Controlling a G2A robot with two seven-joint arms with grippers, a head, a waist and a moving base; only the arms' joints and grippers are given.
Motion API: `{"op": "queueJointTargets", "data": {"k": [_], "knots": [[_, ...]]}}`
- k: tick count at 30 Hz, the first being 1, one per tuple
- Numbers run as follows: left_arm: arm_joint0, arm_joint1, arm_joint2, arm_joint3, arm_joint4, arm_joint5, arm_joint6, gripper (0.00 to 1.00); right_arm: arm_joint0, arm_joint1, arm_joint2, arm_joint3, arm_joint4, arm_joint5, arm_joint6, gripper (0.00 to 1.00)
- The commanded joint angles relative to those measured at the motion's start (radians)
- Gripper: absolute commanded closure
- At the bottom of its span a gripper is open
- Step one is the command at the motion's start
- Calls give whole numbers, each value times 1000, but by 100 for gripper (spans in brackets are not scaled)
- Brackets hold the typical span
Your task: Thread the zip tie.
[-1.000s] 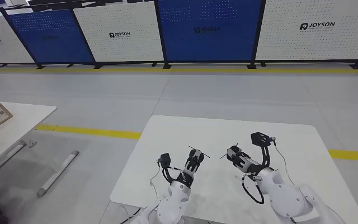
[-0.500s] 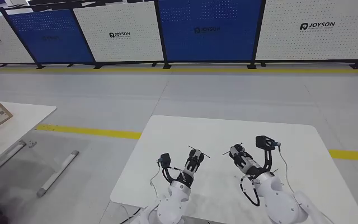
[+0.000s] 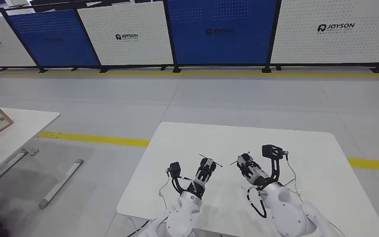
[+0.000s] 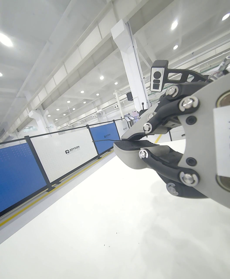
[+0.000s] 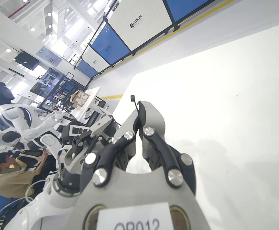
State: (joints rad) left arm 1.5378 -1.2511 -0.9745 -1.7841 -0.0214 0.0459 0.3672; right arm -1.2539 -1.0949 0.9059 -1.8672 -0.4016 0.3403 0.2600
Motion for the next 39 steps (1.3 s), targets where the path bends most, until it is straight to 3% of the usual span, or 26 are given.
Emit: {"op": "queueJointTargets", "data": {"k": [1,23,33,36,39], "knots": [[0,0,0,0,0,0,0,100,-1,0,1,-1,1,0,0,100],[0,0,0,0,0,0,0,100,-2,0,2,-1,1,-2,-3,100],[0,0,0,0,0,0,0,100,-140,3,109,-41,61,-139,-160,100],[0,0,0,0,0,0,0,100,-168,-1,115,-23,74,-174,-201,100],[0,0,0,0,0,0,0,100,-158,-13,89,18,78,-188,-215,100]]}}
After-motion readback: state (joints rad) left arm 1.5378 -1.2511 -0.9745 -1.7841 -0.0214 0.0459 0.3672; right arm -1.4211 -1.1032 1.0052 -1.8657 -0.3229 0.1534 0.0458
